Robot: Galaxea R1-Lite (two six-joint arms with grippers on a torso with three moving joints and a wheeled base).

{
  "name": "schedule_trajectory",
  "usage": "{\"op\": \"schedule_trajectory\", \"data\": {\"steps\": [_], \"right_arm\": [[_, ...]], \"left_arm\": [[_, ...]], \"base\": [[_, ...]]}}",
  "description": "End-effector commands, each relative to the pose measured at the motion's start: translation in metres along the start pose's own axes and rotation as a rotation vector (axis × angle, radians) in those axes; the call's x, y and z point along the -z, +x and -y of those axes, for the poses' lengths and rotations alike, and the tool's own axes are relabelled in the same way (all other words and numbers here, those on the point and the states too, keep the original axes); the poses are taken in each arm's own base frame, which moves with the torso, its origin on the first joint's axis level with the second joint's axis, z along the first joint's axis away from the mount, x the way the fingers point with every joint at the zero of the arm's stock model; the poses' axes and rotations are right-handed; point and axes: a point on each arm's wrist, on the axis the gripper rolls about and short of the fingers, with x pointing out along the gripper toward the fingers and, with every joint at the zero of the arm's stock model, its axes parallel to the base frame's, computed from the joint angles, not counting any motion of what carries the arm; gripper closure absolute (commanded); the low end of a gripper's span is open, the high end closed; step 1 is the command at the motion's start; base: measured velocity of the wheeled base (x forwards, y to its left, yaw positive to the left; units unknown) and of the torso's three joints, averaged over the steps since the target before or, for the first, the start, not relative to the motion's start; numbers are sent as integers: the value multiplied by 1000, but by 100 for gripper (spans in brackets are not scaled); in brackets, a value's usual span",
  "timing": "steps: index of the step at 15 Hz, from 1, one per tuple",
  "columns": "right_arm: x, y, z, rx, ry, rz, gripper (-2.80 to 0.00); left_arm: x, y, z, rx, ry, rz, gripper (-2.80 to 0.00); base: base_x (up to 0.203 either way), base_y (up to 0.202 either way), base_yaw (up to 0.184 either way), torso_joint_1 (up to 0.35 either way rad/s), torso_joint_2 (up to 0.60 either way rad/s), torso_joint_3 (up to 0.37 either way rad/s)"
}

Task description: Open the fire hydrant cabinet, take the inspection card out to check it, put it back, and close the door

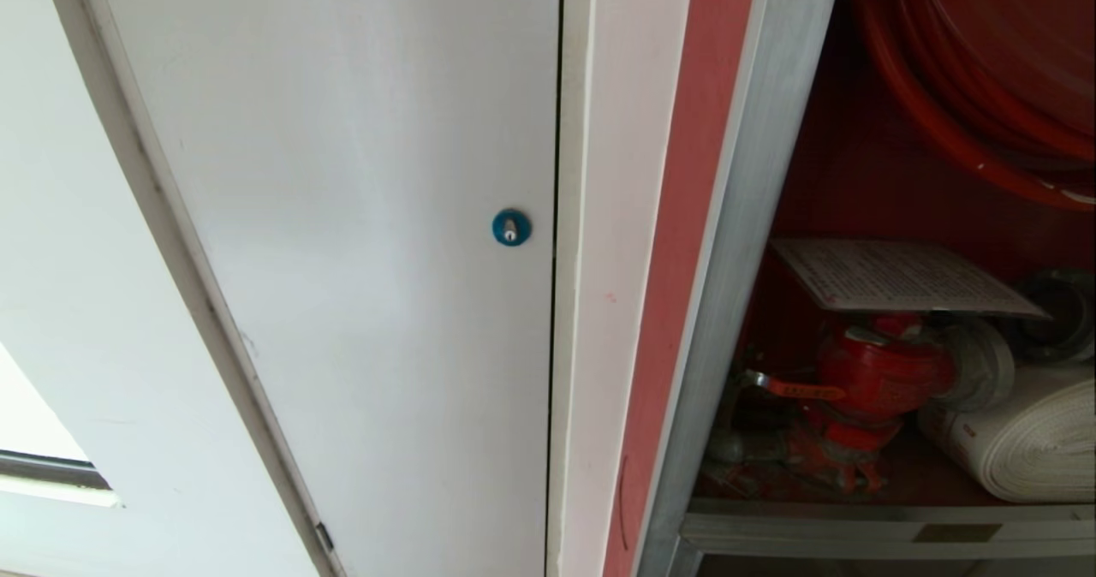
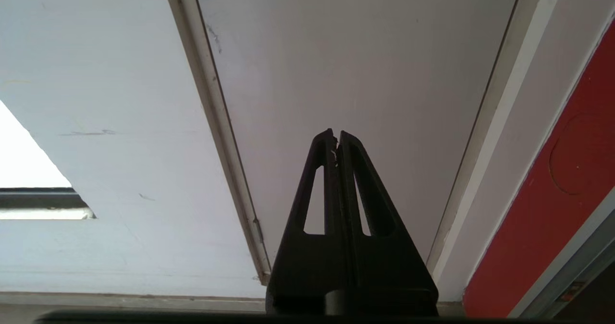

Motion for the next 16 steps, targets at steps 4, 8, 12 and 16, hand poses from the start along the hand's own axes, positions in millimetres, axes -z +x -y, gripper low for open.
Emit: {"op": "schedule_trajectory", "data": {"steps": [4,8,12,16], "right_arm": [[4,-20,-4,33,335,64,0],[10,-39,-9,76,463,119,0],[34,-62,-29,138,516,171,0],[71,-76,-59,188,523,220,0]], "left_arm": [[3,1,0,0,0,-12,0],[3,1,0,1,0,-11,0],[3,1,0,1,0,-11,0],[3,1,0,0,0,-11,0]], "base": [[0,0,0,0,0,0],[0,0,0,0,0,0],[0,0,0,0,0,0],[0,0,0,0,0,0]]}}
